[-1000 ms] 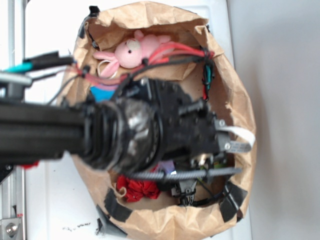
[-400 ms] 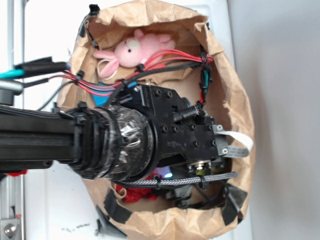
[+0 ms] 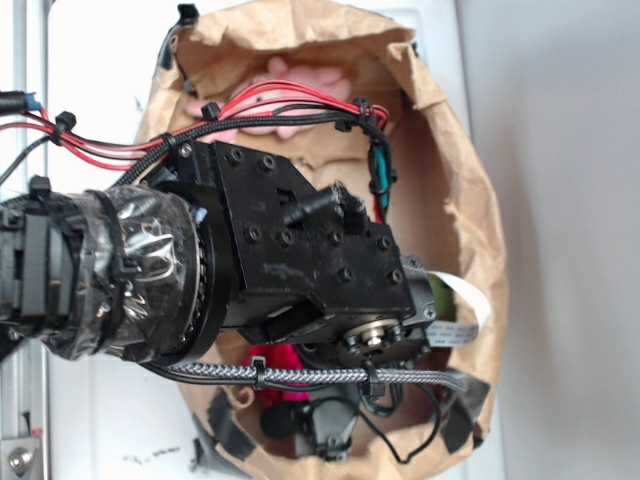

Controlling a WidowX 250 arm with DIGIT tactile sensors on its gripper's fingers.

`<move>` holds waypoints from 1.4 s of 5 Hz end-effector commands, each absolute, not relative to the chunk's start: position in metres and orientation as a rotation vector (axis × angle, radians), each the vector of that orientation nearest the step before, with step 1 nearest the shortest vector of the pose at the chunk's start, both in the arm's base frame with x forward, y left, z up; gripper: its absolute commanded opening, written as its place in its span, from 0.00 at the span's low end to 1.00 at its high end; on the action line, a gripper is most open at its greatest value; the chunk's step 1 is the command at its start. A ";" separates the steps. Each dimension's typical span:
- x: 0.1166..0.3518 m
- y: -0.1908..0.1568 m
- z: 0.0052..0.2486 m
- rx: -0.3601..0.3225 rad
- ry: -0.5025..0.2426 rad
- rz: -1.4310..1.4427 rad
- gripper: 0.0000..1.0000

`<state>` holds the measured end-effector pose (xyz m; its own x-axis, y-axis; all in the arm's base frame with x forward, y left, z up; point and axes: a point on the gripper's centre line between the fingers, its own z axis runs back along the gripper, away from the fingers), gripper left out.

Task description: Grab the green animal.

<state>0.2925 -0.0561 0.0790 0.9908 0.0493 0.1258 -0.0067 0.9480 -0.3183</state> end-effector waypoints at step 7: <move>0.375 -0.092 0.066 -0.159 -0.316 0.197 1.00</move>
<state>0.3556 -0.0668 0.0368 0.9582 0.1903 0.2136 -0.1646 0.9775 -0.1323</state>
